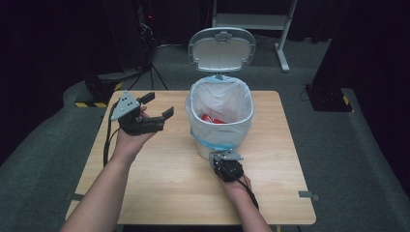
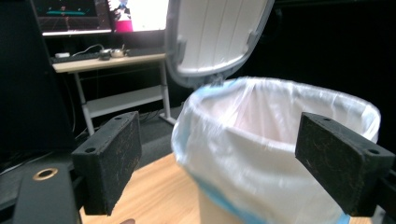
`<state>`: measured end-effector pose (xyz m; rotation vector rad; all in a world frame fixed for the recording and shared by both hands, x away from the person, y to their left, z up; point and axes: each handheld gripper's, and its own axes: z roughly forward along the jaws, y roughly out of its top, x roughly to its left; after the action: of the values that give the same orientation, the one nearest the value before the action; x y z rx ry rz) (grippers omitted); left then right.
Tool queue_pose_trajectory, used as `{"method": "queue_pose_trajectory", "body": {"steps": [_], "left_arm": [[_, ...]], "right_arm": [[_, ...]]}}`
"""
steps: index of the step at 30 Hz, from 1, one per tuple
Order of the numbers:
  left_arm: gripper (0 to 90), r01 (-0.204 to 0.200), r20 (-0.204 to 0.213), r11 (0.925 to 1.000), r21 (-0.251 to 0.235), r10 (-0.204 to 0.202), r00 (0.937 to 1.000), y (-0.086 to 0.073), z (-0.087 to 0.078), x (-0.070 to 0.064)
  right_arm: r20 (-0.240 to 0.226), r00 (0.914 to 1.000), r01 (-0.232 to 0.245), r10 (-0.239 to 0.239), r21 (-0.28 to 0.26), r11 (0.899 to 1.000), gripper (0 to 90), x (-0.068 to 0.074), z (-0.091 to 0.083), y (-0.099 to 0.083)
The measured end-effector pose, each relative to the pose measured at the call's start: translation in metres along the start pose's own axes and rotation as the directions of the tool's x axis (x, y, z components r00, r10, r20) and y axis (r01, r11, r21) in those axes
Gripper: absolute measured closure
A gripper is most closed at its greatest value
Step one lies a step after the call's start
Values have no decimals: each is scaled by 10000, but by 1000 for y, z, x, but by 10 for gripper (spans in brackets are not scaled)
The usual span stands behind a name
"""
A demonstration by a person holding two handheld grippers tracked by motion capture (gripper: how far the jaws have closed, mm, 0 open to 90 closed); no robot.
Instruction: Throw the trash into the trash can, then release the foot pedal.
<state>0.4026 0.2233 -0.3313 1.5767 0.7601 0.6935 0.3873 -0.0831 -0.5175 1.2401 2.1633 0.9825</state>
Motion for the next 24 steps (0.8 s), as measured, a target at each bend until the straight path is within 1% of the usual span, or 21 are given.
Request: {"method": "queue_pose_trajectory", "body": {"steps": [1, 2, 3, 6, 10, 14, 17, 18, 20, 23, 24], "left_arm": [[147, 30, -55, 9999, 109, -30, 10000, -5, -2, 2], [147, 78, -107, 9997, 211, -75, 9999, -10, -4, 3], [147, 113, -148, 9995, 297, -108, 9998, -15, -5, 4], [147, 150, -279, 9982, 577, -134, 9995, -29, -11, 5], [147, 263, -451, 9967, 774, -228, 9987, -47, -20, 9], [147, 376, -605, 9925, 1165, -307, 9977, -68, -28, 13], [147, 543, -648, 9871, 1506, -450, 9969, -83, -34, 18], [147, 614, -690, 9851, 1606, -508, 9963, -88, -36, 18], [148, 724, -763, 9811, 1792, -595, 9953, -99, -41, 20], [148, 996, -847, 9716, 2146, -830, 9929, -116, -48, 22], [149, 1069, -907, 9665, 2332, -878, 9920, -122, -50, 23]], "right_arm": [[0, 10000, 78, -78, -1, 10000, 637, -1, 0, 0], [-27, 10000, 14, -14, 11, 10000, 637, -1, 0, 0], [-4, 10000, 83, -83, -11, 10000, 637, -1, 0, 0], [-7, 10000, 85, -85, -12, 10000, 637, -1, 0, 0], [3, 9999, 102, -102, -20, 9999, 637, -1, 0, 0], [3, 9999, 105, -105, -24, 9999, 637, -1, 0, 0], [-36, 10000, 17, -17, 5, 10000, 637, -1, 0, 0], [-14, 10000, 98, -98, -18, 9999, 637, -1, 0, 0], [-8, 9999, 107, -107, -24, 9999, 637, -1, 0, 0], [3, 9999, 105, -105, -27, 9999, 636, -1, 0, 0], [-21, 10000, 23, -23, -8, 10000, 636, 0, 0, 0]]}}
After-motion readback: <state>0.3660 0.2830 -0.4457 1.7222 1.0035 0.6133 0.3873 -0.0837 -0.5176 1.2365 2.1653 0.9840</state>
